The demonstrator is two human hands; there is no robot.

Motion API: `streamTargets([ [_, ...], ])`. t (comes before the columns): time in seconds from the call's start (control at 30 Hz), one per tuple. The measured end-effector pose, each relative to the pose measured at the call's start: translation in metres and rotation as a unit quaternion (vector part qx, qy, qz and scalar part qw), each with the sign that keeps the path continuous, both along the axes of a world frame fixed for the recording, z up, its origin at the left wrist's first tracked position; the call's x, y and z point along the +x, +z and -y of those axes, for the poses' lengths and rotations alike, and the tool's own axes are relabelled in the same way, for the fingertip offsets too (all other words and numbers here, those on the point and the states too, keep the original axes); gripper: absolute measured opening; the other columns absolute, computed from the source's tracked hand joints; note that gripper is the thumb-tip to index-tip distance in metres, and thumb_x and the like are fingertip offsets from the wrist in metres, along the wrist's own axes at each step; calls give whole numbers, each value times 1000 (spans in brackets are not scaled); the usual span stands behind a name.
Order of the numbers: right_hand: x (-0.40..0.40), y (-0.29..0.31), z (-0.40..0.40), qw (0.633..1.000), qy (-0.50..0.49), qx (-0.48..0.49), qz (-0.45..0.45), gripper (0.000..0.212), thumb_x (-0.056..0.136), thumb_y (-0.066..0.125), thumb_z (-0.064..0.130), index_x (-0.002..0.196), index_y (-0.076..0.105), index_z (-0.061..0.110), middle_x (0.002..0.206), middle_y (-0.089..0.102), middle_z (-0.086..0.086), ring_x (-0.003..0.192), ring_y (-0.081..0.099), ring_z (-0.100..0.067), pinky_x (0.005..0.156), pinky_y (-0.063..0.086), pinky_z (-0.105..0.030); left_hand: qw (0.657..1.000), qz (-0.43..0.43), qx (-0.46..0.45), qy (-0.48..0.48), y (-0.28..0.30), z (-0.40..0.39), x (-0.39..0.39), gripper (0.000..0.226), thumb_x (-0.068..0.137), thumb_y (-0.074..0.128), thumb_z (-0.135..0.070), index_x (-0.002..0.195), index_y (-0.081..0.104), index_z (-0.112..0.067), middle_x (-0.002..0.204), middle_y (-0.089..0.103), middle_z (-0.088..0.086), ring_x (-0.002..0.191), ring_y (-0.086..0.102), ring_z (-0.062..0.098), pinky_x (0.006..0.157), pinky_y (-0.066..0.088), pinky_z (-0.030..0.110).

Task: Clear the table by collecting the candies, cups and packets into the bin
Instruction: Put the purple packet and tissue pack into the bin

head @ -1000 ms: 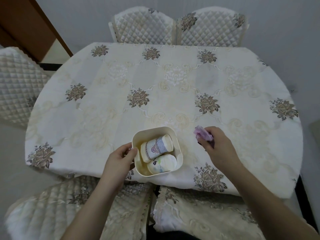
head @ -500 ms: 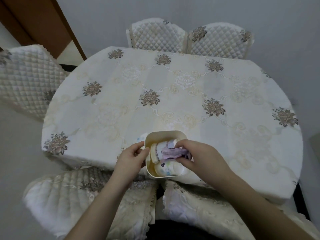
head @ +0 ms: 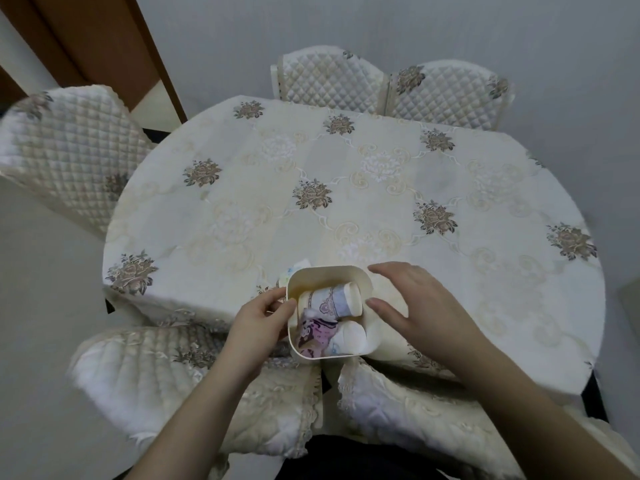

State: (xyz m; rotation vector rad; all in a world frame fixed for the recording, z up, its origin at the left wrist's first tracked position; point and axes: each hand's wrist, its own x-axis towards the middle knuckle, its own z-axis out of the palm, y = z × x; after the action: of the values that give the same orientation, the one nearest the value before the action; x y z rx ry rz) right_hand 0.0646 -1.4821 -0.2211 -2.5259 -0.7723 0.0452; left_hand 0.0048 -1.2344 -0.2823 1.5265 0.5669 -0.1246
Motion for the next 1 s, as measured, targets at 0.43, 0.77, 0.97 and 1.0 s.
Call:
streamTargets([
  [0.43, -10, -8, -14, 999, -30, -38, 23, 52, 93, 53, 42, 140, 41, 25, 143, 46, 4, 132, 38, -13, 108, 29, -28, 999, 2, -25, 32, -6, -33, -30, 23, 98, 60, -13, 117, 72, -17, 111, 67, 33, 76, 72, 32, 72, 60, 47],
  [0.77, -19, -23, -58, 999, -22, -44, 10, 52, 93, 52, 36, 142, 36, 26, 145, 43, 4, 132, 38, -17, 108, 34, -35, 995, 13, -27, 90, -1, -80, -74, 22, 99, 57, -8, 116, 71, -9, 112, 68, 31, 85, 67, 28, 61, 60, 29],
  [0.97, -17, -32, -83, 999, 0, -53, -6, 53, 93, 52, 33, 143, 35, 26, 146, 41, 5, 133, 36, -17, 109, 31, -34, 991, 10, -33, 129, 0, -102, -94, 22, 99, 57, -9, 115, 71, -11, 105, 74, 19, 84, 71, 23, 72, 61, 37],
  [1.0, -16, -33, -88, 999, 4, -53, -7, 54, 93, 53, 33, 143, 35, 26, 146, 41, 5, 132, 36, -17, 108, 31, -33, 990, 10, -31, 136, 0, -104, -95, 21, 98, 58, -9, 114, 72, -11, 104, 75, 17, 84, 71, 22, 73, 61, 37],
])
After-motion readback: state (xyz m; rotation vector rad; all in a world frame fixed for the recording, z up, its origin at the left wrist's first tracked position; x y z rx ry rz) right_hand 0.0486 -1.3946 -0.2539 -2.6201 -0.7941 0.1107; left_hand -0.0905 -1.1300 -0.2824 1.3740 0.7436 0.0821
